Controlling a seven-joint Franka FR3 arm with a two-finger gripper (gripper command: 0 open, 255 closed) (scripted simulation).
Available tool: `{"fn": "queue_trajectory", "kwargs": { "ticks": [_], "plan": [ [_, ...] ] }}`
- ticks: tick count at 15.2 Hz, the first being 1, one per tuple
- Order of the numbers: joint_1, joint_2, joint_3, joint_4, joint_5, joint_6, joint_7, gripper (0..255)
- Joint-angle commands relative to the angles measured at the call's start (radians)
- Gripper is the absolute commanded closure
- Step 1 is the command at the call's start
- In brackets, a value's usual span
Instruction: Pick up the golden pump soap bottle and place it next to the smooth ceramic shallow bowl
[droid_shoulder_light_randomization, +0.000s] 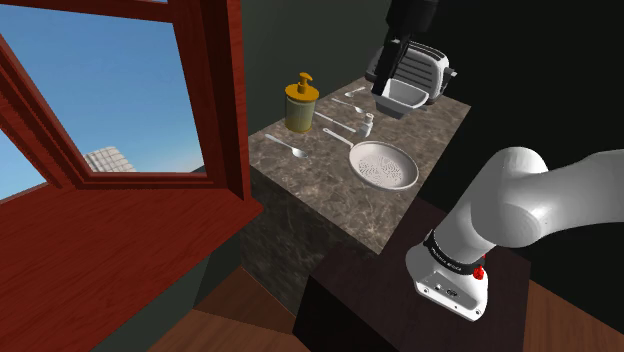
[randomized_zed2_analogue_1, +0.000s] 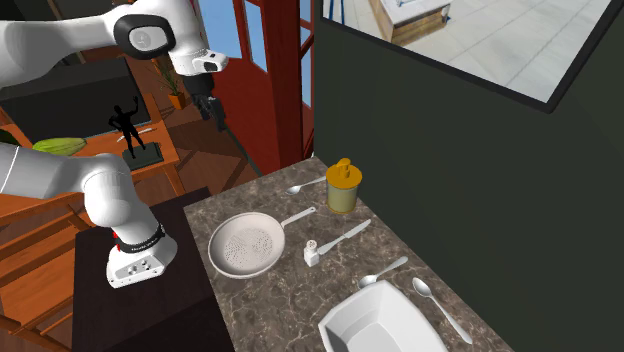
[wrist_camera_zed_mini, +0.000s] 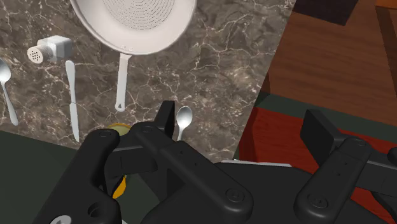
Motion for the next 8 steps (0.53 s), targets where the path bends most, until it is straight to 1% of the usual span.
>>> {"fn": "queue_trajectory", "kwargs": {
  "ticks": [1,8],
  "plan": [
    [0.000,0.000,0.000,0.000,0.000,0.000,0.000,0],
    [-0.027,0.223,-0.083,0.062,-0.033,0.173,-0.088,0]
  ]
}}
